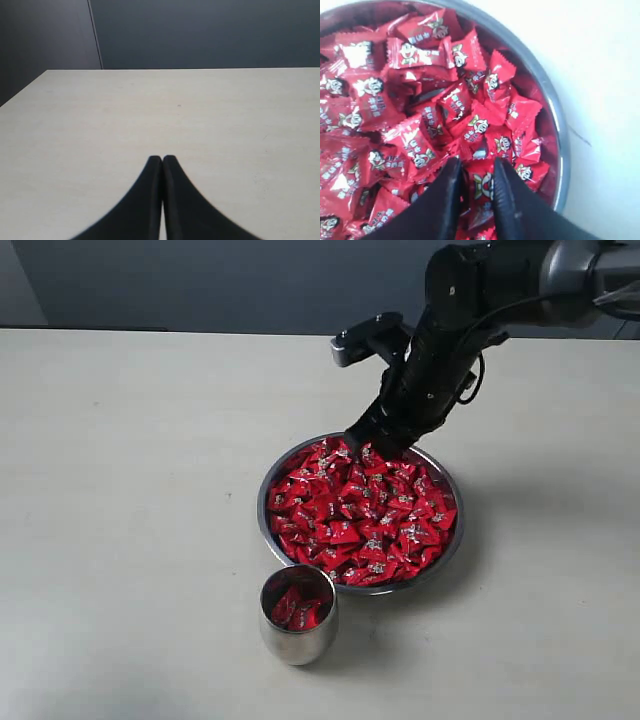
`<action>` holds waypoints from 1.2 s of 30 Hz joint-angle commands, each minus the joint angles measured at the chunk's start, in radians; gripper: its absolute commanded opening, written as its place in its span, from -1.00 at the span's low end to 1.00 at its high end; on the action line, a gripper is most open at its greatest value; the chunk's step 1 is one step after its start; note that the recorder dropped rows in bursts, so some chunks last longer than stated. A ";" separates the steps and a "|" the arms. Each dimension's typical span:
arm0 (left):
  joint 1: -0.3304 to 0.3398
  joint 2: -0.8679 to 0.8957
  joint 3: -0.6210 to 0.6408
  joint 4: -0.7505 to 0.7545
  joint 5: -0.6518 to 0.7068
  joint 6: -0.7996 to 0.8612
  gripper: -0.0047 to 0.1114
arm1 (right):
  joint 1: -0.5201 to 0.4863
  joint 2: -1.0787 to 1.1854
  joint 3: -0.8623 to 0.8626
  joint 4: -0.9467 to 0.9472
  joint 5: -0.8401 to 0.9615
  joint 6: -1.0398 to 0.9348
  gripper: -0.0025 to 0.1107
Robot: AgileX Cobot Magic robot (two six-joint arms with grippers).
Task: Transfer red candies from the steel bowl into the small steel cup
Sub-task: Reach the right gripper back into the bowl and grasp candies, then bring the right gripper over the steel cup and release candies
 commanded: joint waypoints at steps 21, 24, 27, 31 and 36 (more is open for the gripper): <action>0.001 -0.004 0.004 0.001 -0.002 -0.003 -0.91 | 0.254 -0.201 -0.005 0.216 0.144 -0.203 -0.97; 0.001 -0.004 0.004 0.001 -0.002 -0.003 -0.91 | 0.266 -0.203 0.041 0.204 0.120 -0.182 -0.97; 0.001 -0.004 0.004 0.001 -0.002 -0.003 -0.91 | 0.266 -0.203 0.111 0.206 0.083 -0.177 -0.97; 0.001 -0.004 0.004 0.001 -0.002 -0.003 -0.91 | 0.266 -0.207 0.178 0.254 0.055 -0.177 -0.97; 0.001 -0.004 0.004 0.001 -0.002 -0.003 -0.91 | 0.301 -0.230 0.208 0.273 0.041 -0.188 -0.97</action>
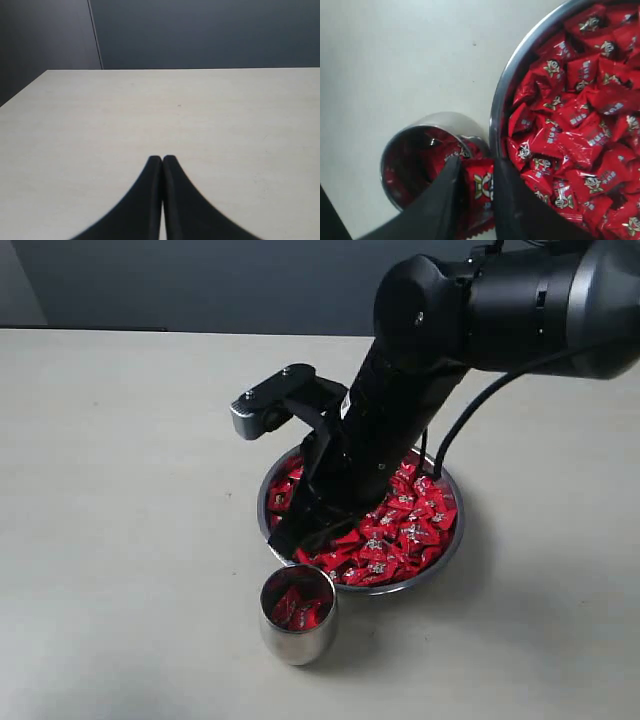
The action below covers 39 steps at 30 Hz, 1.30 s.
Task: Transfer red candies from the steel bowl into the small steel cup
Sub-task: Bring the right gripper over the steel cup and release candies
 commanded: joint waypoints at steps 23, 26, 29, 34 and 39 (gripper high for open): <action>0.001 -0.004 0.004 0.001 -0.002 -0.003 -0.91 | 0.080 0.021 0.025 0.009 -0.024 -0.007 -0.97; 0.001 -0.004 0.004 0.001 -0.002 -0.003 -0.91 | 0.080 0.035 0.025 0.013 -0.016 -0.007 -0.97; 0.001 -0.004 0.004 0.001 -0.002 -0.003 -0.91 | 0.080 0.044 0.025 0.013 -0.001 -0.007 -0.97; 0.001 -0.004 0.004 0.001 -0.002 -0.003 -0.91 | 0.080 0.044 0.025 0.013 0.001 -0.007 -0.70; 0.001 -0.004 0.004 0.001 -0.002 -0.003 -0.91 | 0.080 0.044 0.025 0.013 0.001 -0.007 -0.29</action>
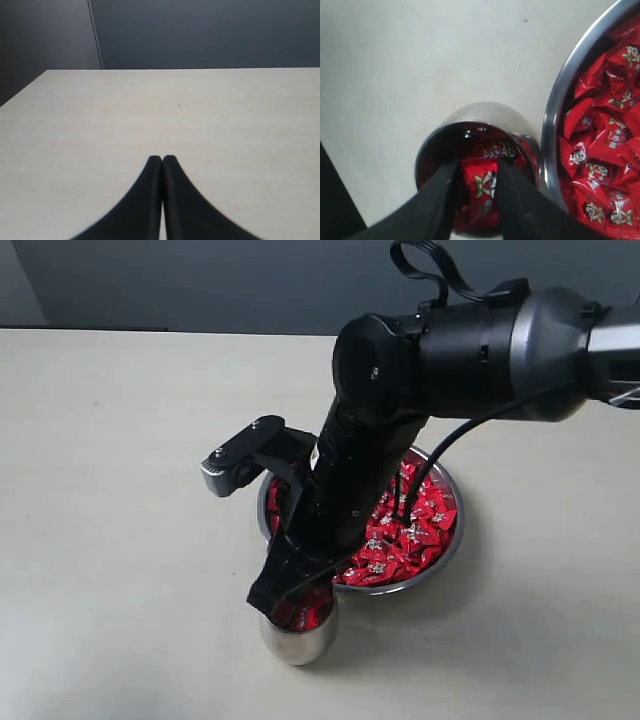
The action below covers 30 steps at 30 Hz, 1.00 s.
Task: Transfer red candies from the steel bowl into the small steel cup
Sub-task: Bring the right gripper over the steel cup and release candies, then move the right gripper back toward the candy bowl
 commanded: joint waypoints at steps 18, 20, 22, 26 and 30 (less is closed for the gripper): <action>0.001 -0.004 0.004 0.001 -0.002 -0.003 -0.91 | -0.063 -0.071 -0.023 -0.382 -0.068 0.264 -0.28; 0.001 -0.004 0.004 0.001 -0.002 -0.003 -0.91 | -0.084 -0.084 -0.023 -0.344 -0.089 0.264 -0.29; 0.001 -0.004 0.004 0.001 -0.002 -0.003 -0.91 | -0.089 -0.099 -0.023 -0.312 -0.110 0.257 -0.29; 0.001 -0.004 0.004 0.001 -0.002 -0.003 -0.91 | -0.091 -0.108 -0.023 -0.312 -0.151 0.251 -0.29; 0.001 -0.004 0.004 0.001 -0.002 -0.003 -0.91 | -0.105 -0.108 -0.023 -0.336 -0.176 0.251 -0.29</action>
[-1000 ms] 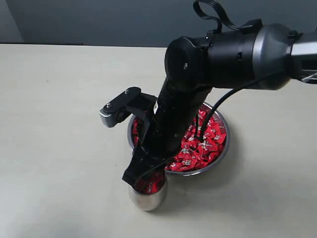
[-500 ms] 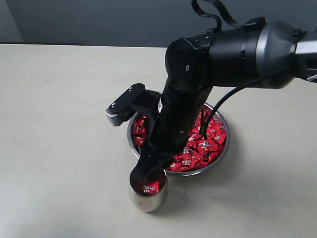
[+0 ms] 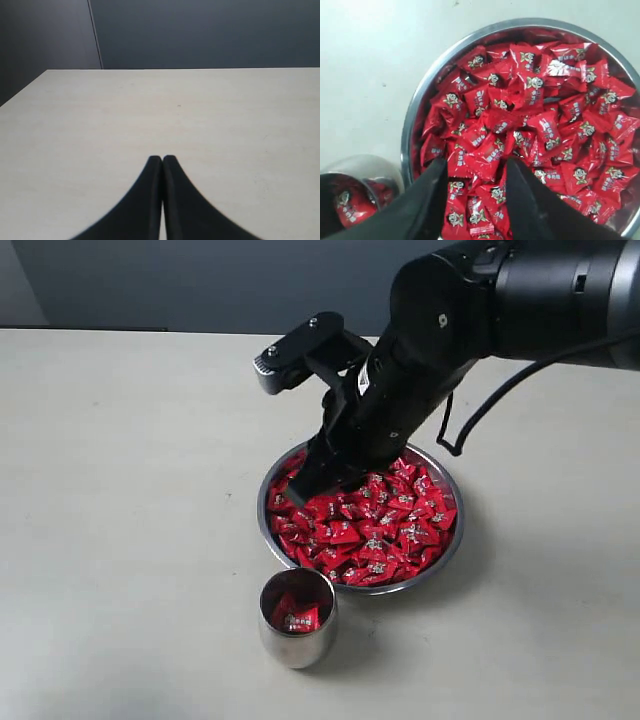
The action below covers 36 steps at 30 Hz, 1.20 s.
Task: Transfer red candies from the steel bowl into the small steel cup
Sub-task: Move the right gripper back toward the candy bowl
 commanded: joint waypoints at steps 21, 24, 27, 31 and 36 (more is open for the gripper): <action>0.001 -0.004 0.004 0.001 -0.002 -0.003 -0.91 | -0.083 0.107 -0.005 -0.386 -0.156 0.146 -0.29; 0.001 -0.004 0.004 0.001 -0.002 -0.003 -0.91 | -0.087 0.112 -0.007 -0.392 -0.137 0.132 -0.29; 0.001 -0.004 0.004 0.001 -0.002 -0.003 -0.91 | -0.097 0.112 -0.039 -0.386 -0.079 0.093 -0.36; 0.001 -0.004 0.004 0.001 -0.002 -0.003 -0.91 | -0.106 0.112 -0.111 -0.360 -0.030 0.056 -0.41; 0.001 -0.004 0.004 0.001 -0.002 -0.003 -0.91 | -0.106 0.131 -0.179 -0.320 0.017 0.012 -0.41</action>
